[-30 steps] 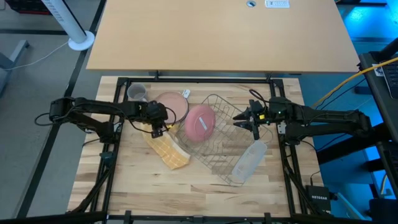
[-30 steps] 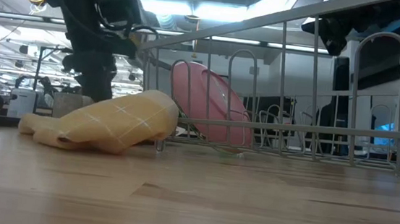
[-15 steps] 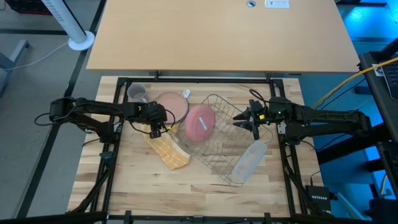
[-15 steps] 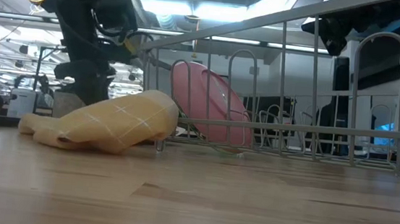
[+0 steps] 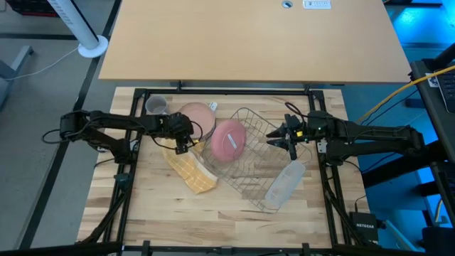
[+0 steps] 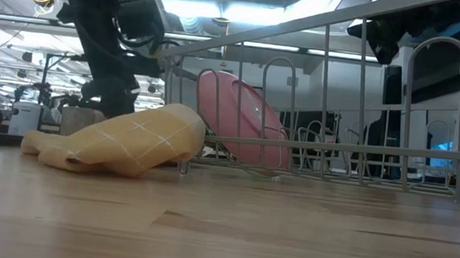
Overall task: Sort dishes
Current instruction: Put the light orange plate in the dish rack
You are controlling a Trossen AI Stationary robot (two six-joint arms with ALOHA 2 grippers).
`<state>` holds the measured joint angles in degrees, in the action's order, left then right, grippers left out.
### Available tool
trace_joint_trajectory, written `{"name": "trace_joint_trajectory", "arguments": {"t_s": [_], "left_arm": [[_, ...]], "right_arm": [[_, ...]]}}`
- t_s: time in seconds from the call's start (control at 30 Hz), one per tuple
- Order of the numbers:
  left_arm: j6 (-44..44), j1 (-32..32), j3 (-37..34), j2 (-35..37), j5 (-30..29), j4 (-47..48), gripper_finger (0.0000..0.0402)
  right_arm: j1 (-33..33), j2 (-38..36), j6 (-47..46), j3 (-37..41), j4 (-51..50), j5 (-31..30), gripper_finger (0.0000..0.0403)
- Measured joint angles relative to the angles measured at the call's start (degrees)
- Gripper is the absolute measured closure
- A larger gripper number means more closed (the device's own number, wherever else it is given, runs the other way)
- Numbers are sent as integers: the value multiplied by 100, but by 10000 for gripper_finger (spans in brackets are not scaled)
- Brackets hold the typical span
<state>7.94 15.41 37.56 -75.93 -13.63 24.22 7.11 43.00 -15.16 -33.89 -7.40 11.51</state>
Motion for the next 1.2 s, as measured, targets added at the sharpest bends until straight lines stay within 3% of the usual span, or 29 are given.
{"name": "trace_joint_trajectory", "arguments": {"t_s": [0.43,0.77,0.9,1.2], "left_arm": [[288,3,0,-24,0,9,238],[483,3,0,-498,-15,-519,242],[604,1,0,-525,-33,-674,274],[573,-1,0,-521,-103,-699,392]], "right_arm": [[0,0,0,0,0,70,260],[0,0,0,0,-1,72,260],[0,0,0,0,-2,74,260],[0,-1,0,0,1,74,260]]}}
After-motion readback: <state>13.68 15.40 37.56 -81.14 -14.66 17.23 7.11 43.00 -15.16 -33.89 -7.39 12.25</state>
